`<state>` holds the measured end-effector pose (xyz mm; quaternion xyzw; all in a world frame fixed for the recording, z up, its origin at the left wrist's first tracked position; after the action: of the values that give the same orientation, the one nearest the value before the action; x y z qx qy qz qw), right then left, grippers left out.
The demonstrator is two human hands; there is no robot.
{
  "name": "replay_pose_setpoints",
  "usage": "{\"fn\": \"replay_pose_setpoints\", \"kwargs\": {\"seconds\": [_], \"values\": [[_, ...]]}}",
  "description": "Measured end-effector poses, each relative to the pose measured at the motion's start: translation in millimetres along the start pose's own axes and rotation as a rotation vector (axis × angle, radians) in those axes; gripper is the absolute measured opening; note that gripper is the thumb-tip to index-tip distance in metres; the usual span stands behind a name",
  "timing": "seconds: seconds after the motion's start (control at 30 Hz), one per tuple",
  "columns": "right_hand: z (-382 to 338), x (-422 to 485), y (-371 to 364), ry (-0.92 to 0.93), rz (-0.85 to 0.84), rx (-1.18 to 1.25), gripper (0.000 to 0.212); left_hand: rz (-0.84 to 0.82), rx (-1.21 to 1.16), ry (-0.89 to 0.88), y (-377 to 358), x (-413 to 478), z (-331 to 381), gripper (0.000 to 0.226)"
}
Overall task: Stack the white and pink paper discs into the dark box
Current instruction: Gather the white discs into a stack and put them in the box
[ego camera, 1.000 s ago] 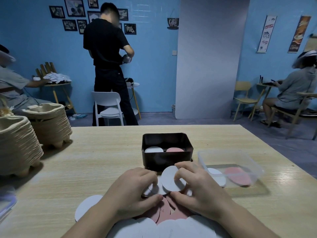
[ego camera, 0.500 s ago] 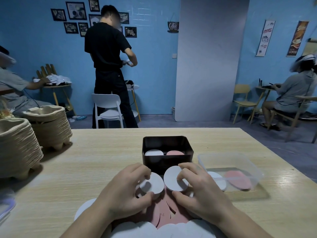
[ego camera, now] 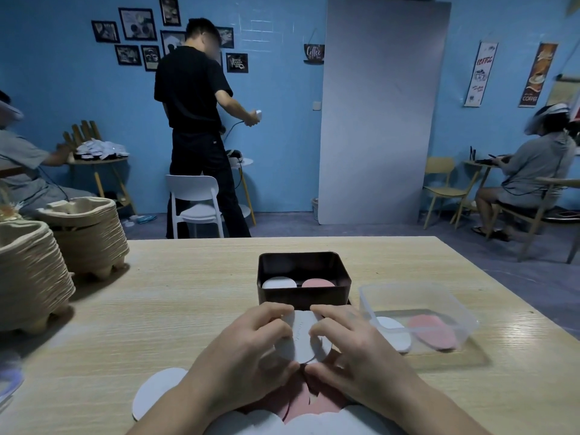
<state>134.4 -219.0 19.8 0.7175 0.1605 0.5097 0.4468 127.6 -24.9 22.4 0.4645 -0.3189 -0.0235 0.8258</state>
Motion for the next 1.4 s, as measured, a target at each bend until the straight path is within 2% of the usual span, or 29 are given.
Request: {"fn": "replay_pose_setpoints", "kwargs": {"seconds": [0.13,0.3,0.47,0.97,1.13,1.4], "values": [[-0.5,0.8,-1.9,0.025,0.021,0.026,0.027,0.024,0.034,-0.066,-0.5,0.3,5.2,0.029],[-2.2,0.9,4.3,0.039,0.066,0.017,0.027,0.036,0.087,-0.052,5.1,-0.5,1.5,0.040],[-3.0,0.5,7.6,0.053,0.105,0.027,0.030,0.065,0.082,-0.085,7.8,-0.2,2.6,0.032],[-1.1,-0.2,4.7,0.028,0.085,0.055,0.031,0.062,0.100,-0.098,3.7,0.3,5.0,0.025],[-0.7,-0.4,0.5,0.009,0.022,0.055,0.028,0.098,0.084,-0.103,6.1,0.1,8.6,0.024],[-5.9,4.3,4.3,0.061,-0.006,-0.043,0.028,0.033,0.097,-0.061,2.1,-1.8,3.4,0.028]]}}
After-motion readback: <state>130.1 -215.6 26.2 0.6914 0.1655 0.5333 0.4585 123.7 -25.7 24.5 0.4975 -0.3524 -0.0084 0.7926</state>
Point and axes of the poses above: each hand's wrist, its own x-axis towards the middle knuckle, its own y-axis out of the back of the hand, z = x × y, the point moved 5 cm from there along x, towards the middle knuckle, and after that the axes turned 14 degrees about y, right-handed, at the moved point
